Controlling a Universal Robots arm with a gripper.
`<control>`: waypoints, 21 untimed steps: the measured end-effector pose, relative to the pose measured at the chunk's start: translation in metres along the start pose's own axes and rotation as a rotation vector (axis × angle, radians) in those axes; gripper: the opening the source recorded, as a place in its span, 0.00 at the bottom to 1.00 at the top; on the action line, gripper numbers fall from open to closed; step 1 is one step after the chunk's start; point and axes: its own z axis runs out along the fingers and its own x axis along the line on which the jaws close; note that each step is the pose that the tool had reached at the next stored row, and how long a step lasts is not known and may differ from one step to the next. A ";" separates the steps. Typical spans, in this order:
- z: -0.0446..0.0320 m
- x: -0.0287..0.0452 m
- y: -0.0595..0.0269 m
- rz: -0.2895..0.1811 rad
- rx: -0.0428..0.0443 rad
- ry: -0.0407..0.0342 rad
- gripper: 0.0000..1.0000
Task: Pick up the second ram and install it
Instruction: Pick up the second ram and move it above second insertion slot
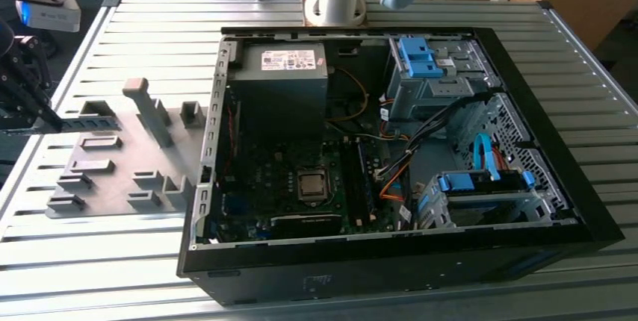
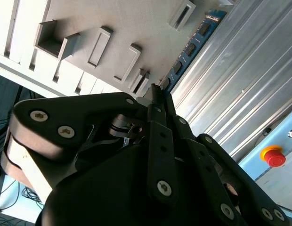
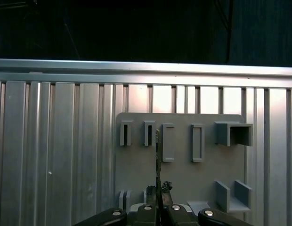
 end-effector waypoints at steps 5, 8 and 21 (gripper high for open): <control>-0.0044 -0.0002 0.0001 0.000 0.0000 0.0000 0.14; -0.0056 -0.0002 0.0001 0.000 -0.0001 0.0001 0.14; -0.0109 -0.0005 0.0002 0.000 0.0000 0.0000 0.14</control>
